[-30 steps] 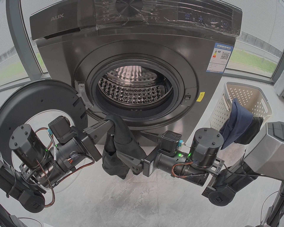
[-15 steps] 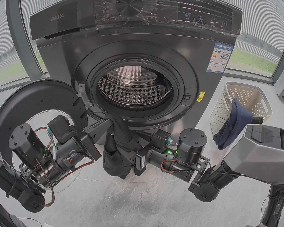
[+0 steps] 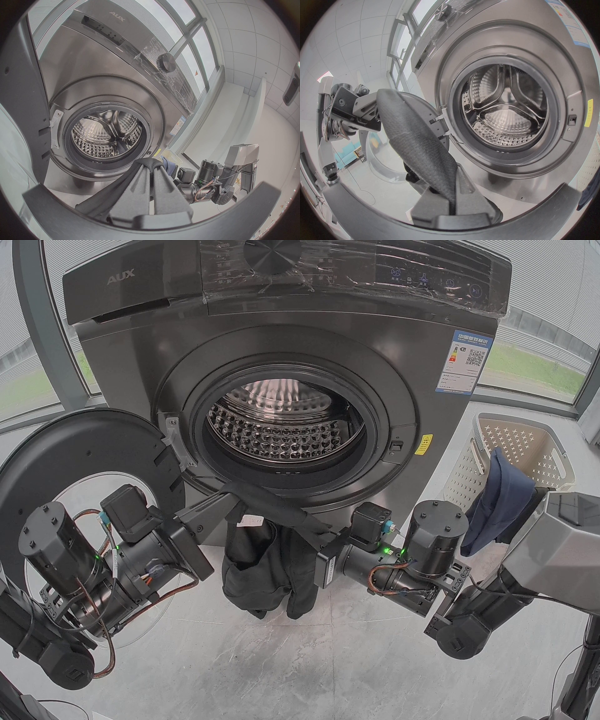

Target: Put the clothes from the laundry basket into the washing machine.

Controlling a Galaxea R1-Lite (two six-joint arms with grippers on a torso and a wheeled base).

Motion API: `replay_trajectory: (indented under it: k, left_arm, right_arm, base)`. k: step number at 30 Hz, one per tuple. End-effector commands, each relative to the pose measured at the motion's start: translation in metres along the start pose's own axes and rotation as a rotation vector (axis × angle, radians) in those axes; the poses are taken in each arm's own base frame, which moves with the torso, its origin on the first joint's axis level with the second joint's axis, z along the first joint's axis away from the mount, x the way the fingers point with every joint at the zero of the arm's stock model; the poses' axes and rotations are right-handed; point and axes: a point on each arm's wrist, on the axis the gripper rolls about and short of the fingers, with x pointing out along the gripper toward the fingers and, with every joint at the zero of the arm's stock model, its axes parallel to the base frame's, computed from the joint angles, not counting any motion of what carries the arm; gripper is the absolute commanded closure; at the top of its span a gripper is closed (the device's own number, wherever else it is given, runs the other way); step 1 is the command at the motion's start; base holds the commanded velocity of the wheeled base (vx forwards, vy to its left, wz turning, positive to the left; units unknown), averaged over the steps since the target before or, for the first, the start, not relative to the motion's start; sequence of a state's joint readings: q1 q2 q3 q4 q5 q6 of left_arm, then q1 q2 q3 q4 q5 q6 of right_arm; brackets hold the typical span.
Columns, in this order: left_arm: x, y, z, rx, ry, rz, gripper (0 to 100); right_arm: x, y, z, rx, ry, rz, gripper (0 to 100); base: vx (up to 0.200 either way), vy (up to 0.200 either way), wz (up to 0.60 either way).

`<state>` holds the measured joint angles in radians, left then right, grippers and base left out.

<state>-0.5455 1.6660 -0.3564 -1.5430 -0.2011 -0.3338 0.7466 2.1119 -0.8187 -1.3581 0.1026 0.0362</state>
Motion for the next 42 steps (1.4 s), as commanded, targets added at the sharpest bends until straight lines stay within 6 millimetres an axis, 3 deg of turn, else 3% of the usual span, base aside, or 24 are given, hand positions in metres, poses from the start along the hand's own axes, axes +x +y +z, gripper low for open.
replay_trajectory:
  k: [1,4,11,12,19,23,35,42]
  left_arm:
    - [-0.001,0.0,0.0,-0.001,0.0,0.0,100]
    - [-0.003,0.0,-0.004,-0.003,0.022,0.002,100]
    - [-0.008,0.004,-0.026,-0.019,0.125,-0.009,100]
    - [-0.011,0.003,-0.03,-0.03,0.158,-0.042,0]
    - [-0.011,0.008,-0.058,-0.066,0.276,-0.018,0]
    - [-0.01,0.016,-0.078,-0.076,0.353,0.004,0]
    - [-0.013,0.028,-0.11,-0.103,0.484,0.051,0]
    - [-0.004,0.046,-0.134,-0.081,0.539,0.088,0]
  right_arm:
    - [-0.002,-0.004,0.005,-0.003,-0.014,-0.013,100]
    - [-0.001,-0.008,0.008,-0.005,-0.026,-0.031,100]
    - [-0.016,-0.002,0.043,-0.008,-0.109,-0.03,100]
    - [-0.023,0.002,0.054,-0.008,-0.133,-0.022,100]
    - [-0.039,0.005,0.08,-0.01,-0.194,-0.017,100]
    - [-0.04,0.005,0.083,-0.01,-0.208,-0.018,100]
    - [-0.027,-0.001,0.096,-0.011,-0.25,-0.071,100]
    - [-0.028,0.001,0.095,-0.008,-0.253,-0.063,100]
  base:
    - [0.0,0.0,0.0]
    - [0.0,0.0,0.0]
    - [0.0,0.0,0.0]
    - [0.0,0.0,0.0]
    - [0.0,0.0,0.0]
    - [0.0,0.0,0.0]
    - [0.0,0.0,0.0]
    - [0.0,0.0,0.0]
